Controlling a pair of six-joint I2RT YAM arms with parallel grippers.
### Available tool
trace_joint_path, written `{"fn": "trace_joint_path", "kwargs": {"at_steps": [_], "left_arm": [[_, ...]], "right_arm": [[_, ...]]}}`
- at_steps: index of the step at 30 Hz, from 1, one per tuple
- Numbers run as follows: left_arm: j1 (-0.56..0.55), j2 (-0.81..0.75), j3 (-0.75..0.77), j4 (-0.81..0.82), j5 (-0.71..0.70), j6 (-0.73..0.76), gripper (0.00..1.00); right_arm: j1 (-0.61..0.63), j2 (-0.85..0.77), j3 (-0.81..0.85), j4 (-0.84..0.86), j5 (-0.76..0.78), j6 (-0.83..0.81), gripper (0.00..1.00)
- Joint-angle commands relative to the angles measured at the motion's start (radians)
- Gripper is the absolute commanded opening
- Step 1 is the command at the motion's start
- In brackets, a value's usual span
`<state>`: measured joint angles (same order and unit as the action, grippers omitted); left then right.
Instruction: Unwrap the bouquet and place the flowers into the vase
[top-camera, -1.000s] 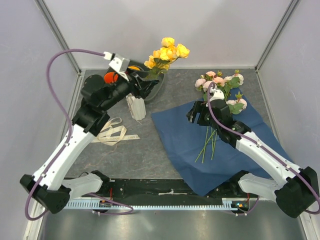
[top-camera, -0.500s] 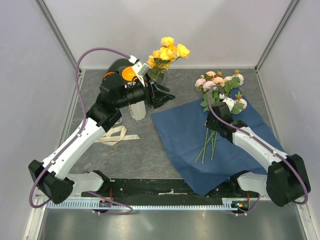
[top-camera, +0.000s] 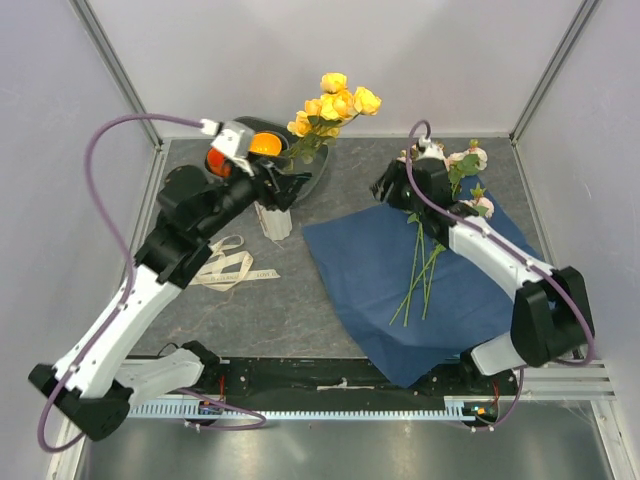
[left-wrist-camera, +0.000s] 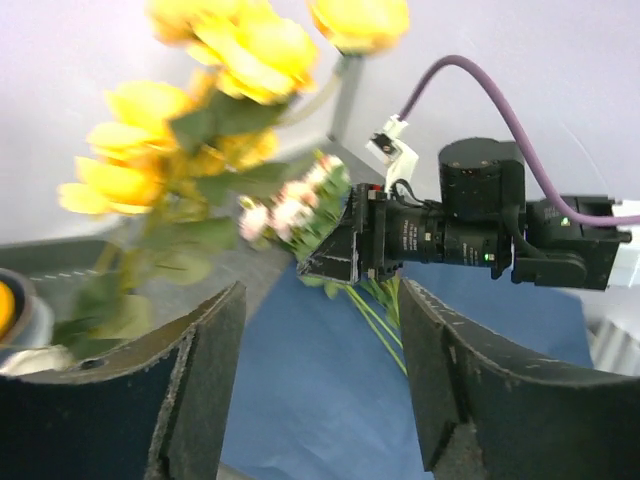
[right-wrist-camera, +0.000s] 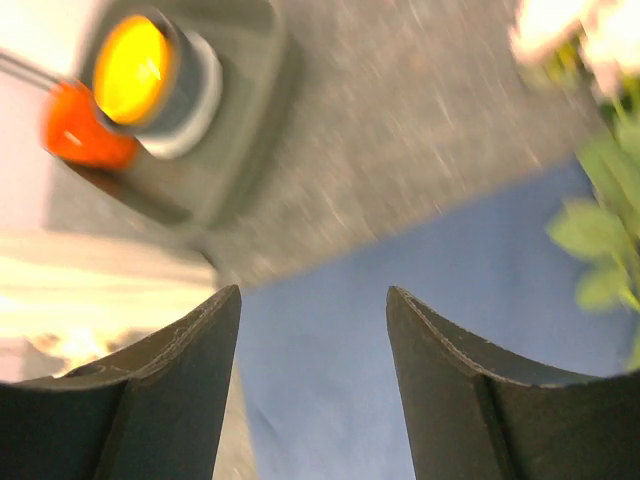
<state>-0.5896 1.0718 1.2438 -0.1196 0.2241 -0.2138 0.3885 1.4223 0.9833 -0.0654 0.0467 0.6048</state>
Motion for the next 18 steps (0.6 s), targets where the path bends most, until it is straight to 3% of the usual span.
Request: {"fn": "trace_joint_path", "kwargs": {"at_steps": [1,6,8,18], "left_arm": [[0.051,-0.114,-0.03,0.083,-0.221,0.042,0.71],[0.171,-0.161,-0.089,0.147,-0.207,-0.045,0.71],[0.203,-0.156,-0.093,0.153,-0.181,-0.064,0.71],[0.26,-0.128,-0.098,0.17,-0.112,-0.118,0.7]], "right_arm": [[0.0,0.134,0.184,0.223,-0.015,0.087,0.67],[0.003,0.305,0.352,0.428,-0.05,0.2,0.66],[0.015,0.384,0.44,0.479,-0.151,0.248,0.66],[0.214,0.46,0.632,0.473,-0.168,0.236,0.67]]}}
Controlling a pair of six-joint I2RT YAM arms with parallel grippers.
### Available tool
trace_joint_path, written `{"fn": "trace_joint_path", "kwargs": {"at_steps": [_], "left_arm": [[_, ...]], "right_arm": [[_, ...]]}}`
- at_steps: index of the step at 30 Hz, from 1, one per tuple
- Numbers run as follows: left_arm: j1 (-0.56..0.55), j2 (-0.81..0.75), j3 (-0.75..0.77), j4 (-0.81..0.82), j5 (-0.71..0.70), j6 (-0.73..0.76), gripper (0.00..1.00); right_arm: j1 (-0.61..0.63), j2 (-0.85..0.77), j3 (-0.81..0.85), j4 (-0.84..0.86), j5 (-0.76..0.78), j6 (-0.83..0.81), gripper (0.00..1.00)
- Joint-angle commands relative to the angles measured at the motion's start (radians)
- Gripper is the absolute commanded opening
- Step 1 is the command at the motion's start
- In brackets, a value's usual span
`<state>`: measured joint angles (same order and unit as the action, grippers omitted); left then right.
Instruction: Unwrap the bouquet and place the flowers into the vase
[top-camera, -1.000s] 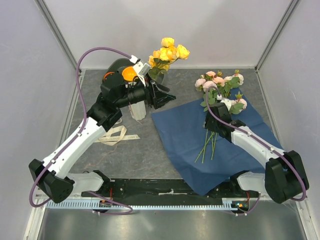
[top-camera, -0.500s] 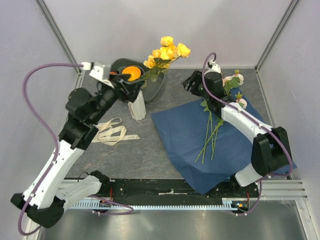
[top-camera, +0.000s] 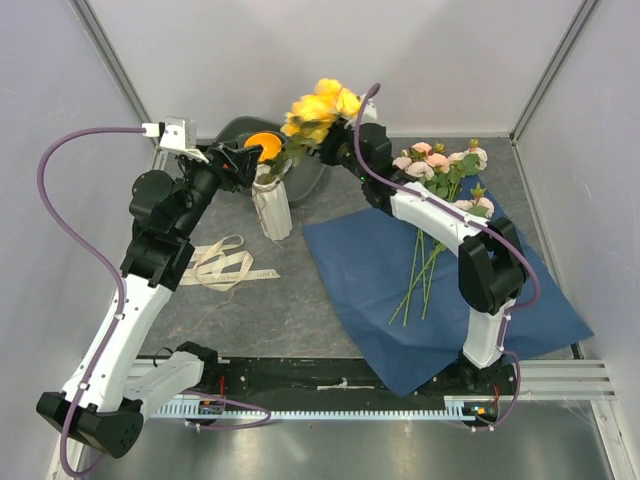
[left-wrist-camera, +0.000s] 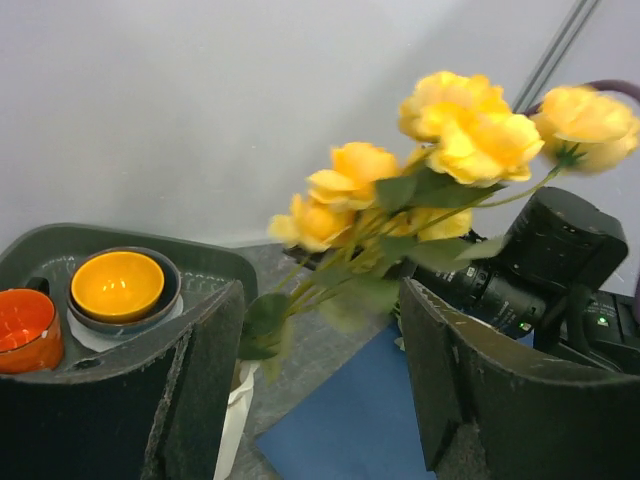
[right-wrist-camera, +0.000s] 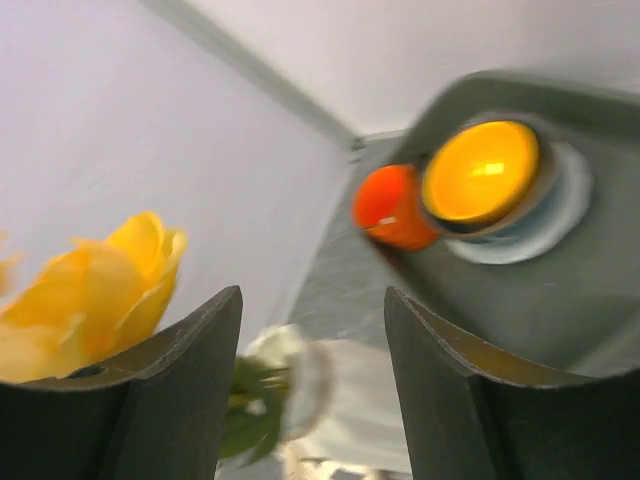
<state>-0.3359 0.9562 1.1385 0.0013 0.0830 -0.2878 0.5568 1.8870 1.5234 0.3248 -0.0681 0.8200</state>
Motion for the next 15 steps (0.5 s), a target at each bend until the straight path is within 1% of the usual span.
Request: {"fn": "trace_joint_path", "kwargs": {"at_steps": [1,4,5,7,8,9,13,15], "left_arm": [[0.006,-0.013,0.007,0.051,0.035,-0.045,0.7],[0.008,-0.013,0.007,0.052,0.053,-0.059,0.7],[0.008,-0.014,0.007,0.054,0.058,-0.063,0.7],[0.009,-0.017,0.004,0.057,0.064,-0.063,0.7],[0.008,-0.02,0.004,0.057,0.061,-0.062,0.7],[0.009,-0.023,0.001,0.057,0.058,-0.059,0.71],[0.009,-0.037,0.006,0.052,0.06,-0.053,0.74],[0.008,-0.037,0.006,0.057,0.072,-0.051,0.75]], "right_arm": [[0.057,-0.003,0.095,0.085,-0.056,0.034,0.67],[0.078,0.004,0.099,0.129,-0.09,0.088,0.67],[0.081,0.006,0.118,0.113,-0.09,0.09,0.67],[0.081,-0.003,0.126,0.045,-0.036,0.074,0.66],[0.081,-0.014,0.115,-0.043,0.003,0.053,0.67],[0.078,-0.044,0.103,-0.078,0.087,0.044,0.68],[0.02,-0.143,-0.031,-0.127,0.129,0.016,0.69],[-0.004,-0.196,-0.091,-0.196,0.132,-0.043,0.7]]}}
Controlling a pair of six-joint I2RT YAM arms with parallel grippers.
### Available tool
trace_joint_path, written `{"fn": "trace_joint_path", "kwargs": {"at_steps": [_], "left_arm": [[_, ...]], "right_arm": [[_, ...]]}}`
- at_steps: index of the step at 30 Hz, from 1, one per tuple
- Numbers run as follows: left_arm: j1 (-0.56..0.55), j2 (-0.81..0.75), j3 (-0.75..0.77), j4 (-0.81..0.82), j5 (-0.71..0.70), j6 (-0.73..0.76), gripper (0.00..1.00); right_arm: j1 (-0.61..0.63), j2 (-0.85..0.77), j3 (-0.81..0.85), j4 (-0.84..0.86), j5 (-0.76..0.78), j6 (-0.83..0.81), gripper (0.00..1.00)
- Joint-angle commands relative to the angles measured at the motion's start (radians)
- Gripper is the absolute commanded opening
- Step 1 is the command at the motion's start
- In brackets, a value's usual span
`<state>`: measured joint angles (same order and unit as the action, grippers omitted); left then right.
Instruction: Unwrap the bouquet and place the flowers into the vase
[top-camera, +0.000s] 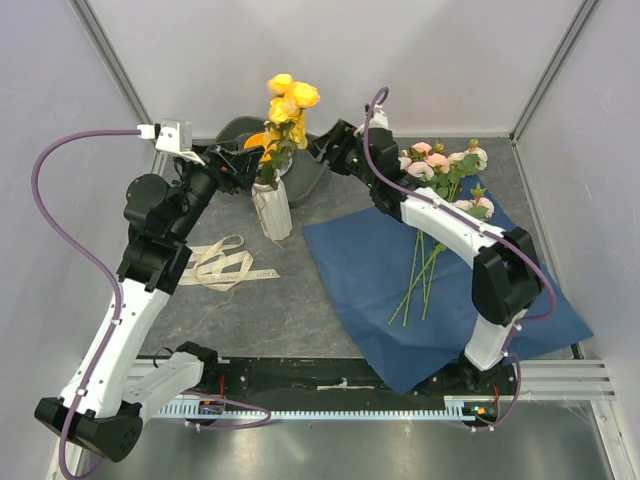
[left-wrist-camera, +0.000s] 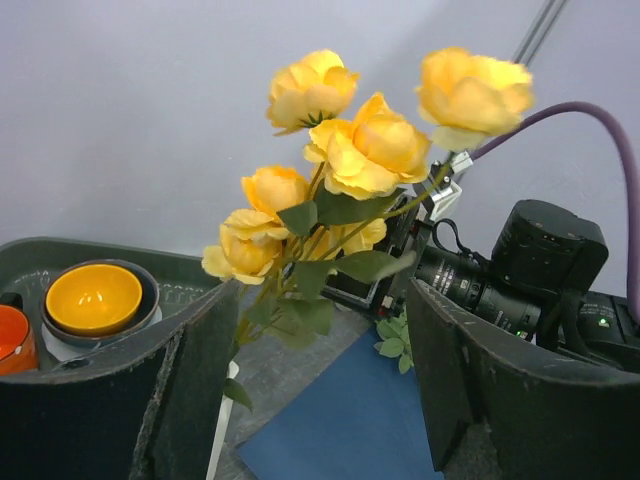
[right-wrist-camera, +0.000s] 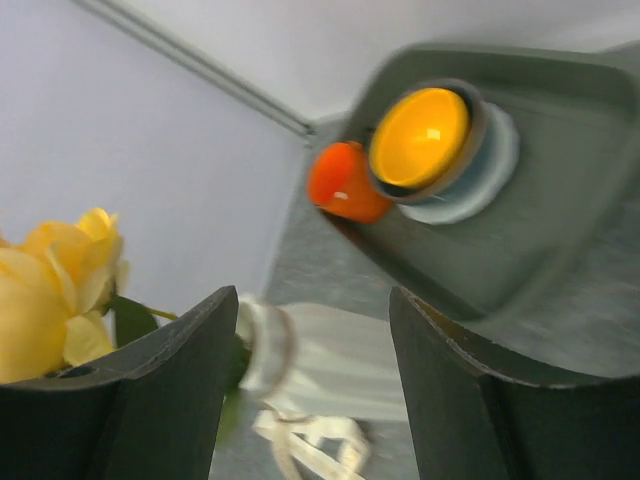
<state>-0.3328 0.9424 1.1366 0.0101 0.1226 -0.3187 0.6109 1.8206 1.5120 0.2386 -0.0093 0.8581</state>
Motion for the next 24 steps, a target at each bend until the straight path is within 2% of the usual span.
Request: {"fn": "trace_joint_path", "kwargs": {"at_steps": [1,3,9,15,16,19,21,22,24], "left_arm": [[0.006,-0.022,0.008,0.056,0.067,-0.017,0.75],[0.005,-0.021,0.008,0.094,0.124,-0.011,0.75],[0.001,-0.004,0.003,0.256,0.507,-0.052,0.71],[-0.003,0.159,0.026,0.419,0.756,-0.288,0.69],[-0.017,0.186,0.028,0.476,0.776,-0.365,0.68],[-0.076,0.274,0.037,0.484,0.804,-0.398,0.66],[-0.123,0.298,0.037,0.453,0.781,-0.363,0.67],[-0.182,0.3,0.049,0.412,0.766,-0.294,0.68],[-0.25,0.312,0.077,0.245,0.702,-0.2,0.68]], "right_arm": [[-0.086,-0.15,-0.097,-0.142,0.075,-0.103,0.7],[-0.112,-0.219,-0.176,-0.22,0.077,-0.148,0.71],[-0.161,-0.42,-0.395,-0.418,0.071,-0.31,0.7],[-0.149,-0.604,-0.628,-0.513,0.149,-0.317,0.62],[-0.148,-0.619,-0.648,-0.527,0.164,-0.314,0.61],[-0.148,-0.649,-0.7,-0.571,0.263,-0.309,0.59],[-0.146,-0.646,-0.719,-0.594,0.314,-0.301,0.58],[-0.148,-0.638,-0.723,-0.623,0.365,-0.297,0.58],[-0.151,-0.612,-0.727,-0.648,0.406,-0.288,0.57]]}}
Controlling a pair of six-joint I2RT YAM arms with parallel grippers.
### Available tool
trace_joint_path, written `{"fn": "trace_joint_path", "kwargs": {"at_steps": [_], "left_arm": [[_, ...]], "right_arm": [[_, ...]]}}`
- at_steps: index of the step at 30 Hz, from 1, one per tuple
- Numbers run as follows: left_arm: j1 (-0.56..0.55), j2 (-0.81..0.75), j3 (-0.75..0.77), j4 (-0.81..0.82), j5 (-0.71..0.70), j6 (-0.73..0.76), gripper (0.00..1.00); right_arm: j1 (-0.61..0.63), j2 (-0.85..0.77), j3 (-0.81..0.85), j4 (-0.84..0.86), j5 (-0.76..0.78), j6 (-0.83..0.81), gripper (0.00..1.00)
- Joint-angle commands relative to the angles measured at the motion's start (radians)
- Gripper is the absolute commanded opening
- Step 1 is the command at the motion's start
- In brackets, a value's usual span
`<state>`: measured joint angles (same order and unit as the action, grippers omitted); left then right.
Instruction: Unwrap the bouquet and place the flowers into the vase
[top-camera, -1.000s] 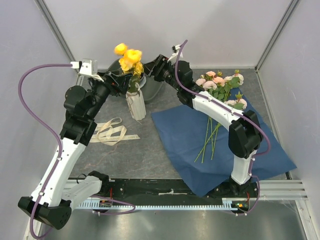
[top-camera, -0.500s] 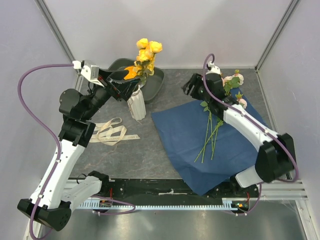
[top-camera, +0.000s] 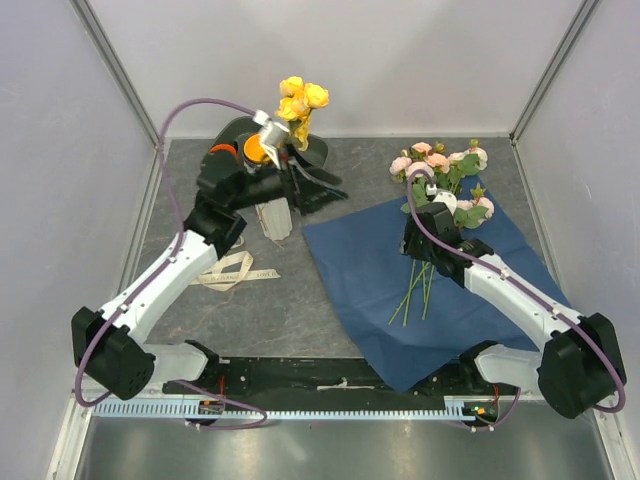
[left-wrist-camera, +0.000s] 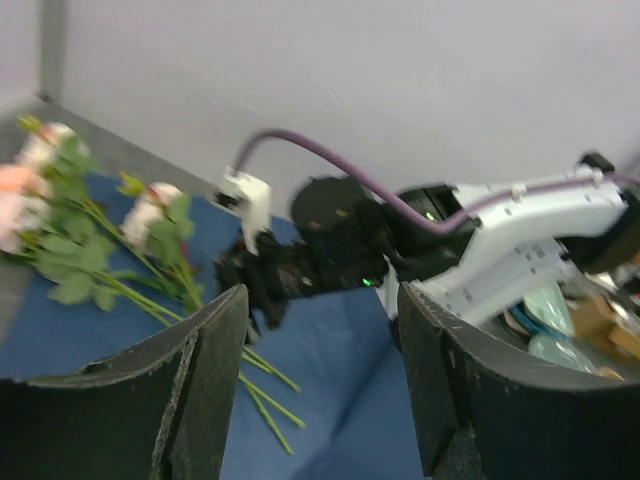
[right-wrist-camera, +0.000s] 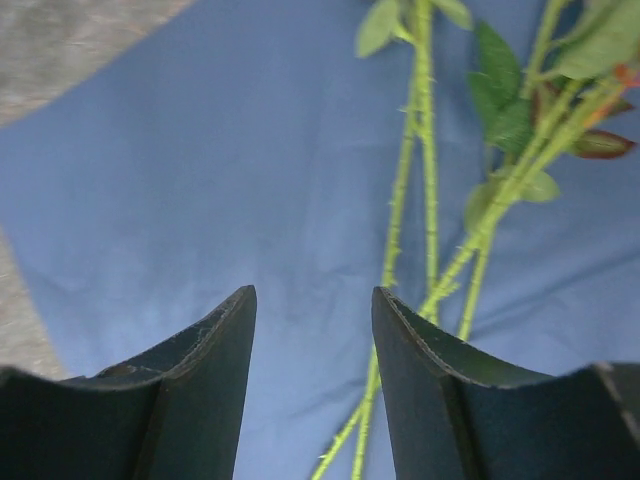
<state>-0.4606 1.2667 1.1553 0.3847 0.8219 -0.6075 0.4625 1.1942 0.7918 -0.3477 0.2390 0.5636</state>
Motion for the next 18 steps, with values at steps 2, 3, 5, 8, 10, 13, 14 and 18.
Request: {"fn": "trace_joint_path", "kwargs": {"at_steps": [2,3,5,8,10,13,14,18], "left_arm": [[-0.216,-0.004,0.113,-0.283,-0.036,0.227,0.68],[-0.239,-0.01,0.122,-0.306,-0.074,0.259,0.68],[-0.271,-0.023,0.116,-0.317,-0.102,0.296,0.68],[-0.273,-0.038,0.112,-0.326,-0.135,0.308,0.68],[-0.274,-0.046,0.112,-0.334,-0.148,0.316,0.68],[-0.276,-0.049,0.113,-0.34,-0.156,0.321,0.68],[-0.277,-0.053,0.115,-0.342,-0.159,0.321,0.68],[-0.277,-0.056,0.112,-0.348,-0.176,0.328,0.68]], "right_arm": [[-0.002,0.033,-0.017,-0.063,0.148,0.002,0.55],[-0.002,0.036,-0.023,-0.05,0.123,-0.008,0.53],[-0.002,0.039,-0.045,-0.007,0.086,-0.005,0.52],[-0.002,0.062,-0.057,0.009,0.089,-0.004,0.49],[-0.002,0.076,-0.072,0.027,0.097,-0.004,0.49],[-0.002,0.108,-0.094,0.048,0.117,-0.002,0.48],[-0.002,0.12,-0.1,0.058,0.115,-0.001,0.47],[-0.002,0.157,-0.129,0.127,0.073,0.015,0.45]]}}
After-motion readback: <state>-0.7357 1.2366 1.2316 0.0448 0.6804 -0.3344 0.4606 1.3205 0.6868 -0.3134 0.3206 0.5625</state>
